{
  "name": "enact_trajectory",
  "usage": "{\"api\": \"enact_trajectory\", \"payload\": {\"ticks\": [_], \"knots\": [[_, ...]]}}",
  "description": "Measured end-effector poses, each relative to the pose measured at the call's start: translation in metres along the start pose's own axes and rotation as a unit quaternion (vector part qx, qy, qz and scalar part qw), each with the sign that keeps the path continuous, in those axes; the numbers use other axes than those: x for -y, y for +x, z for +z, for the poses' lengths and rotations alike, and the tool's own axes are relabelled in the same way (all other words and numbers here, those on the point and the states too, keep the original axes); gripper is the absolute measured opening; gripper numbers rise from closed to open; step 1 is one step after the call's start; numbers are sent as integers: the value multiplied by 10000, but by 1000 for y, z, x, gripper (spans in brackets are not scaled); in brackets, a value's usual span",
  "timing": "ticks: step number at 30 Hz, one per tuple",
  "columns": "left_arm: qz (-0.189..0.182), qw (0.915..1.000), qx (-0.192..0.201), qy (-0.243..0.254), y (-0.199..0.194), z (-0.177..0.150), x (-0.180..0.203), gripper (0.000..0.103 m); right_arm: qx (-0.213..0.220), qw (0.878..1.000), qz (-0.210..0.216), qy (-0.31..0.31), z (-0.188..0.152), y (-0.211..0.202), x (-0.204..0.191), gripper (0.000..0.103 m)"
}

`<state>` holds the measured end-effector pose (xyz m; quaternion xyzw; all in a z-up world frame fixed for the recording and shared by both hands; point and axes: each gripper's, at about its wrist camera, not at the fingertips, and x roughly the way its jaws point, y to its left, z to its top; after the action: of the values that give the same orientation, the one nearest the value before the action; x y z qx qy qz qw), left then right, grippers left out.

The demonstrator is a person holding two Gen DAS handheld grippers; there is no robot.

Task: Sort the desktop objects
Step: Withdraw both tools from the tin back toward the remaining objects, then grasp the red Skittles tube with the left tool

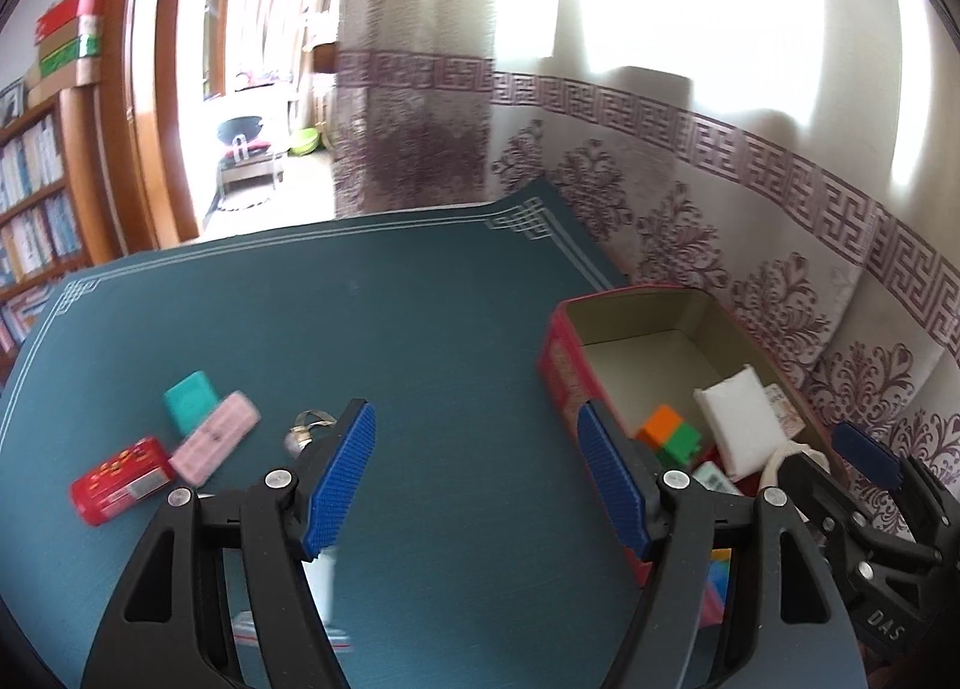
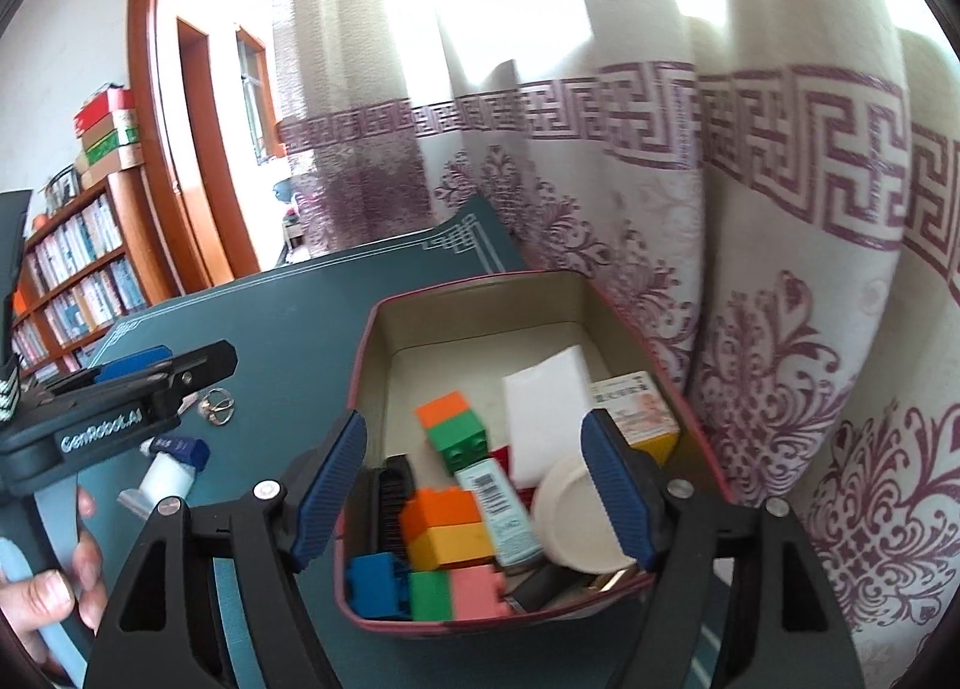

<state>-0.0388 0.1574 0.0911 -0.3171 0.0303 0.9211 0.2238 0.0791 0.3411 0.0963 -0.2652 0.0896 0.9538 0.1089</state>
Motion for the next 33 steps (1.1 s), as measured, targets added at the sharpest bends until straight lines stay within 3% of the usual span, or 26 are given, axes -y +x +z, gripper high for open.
{"api": "enact_trajectory", "payload": {"ticks": [12, 24, 29, 33], "knots": [[542, 9960, -198, -677, -5, -5, -87, 73, -167, 9975, 453, -513, -10, 0, -53, 79], [1055, 9886, -562, -918, 0, -10, -173, 73, -471, 9923, 761, -862, -22, 8, -88, 80], [1038, 9815, -669, -1462, 6, -21, -212, 73, -632, 9903, 860, -889, -26, 15, -97, 80], [1011, 9791, -757, -1591, 15, -26, -220, 73, -695, 9891, 877, -962, -29, 18, -103, 80]]}}
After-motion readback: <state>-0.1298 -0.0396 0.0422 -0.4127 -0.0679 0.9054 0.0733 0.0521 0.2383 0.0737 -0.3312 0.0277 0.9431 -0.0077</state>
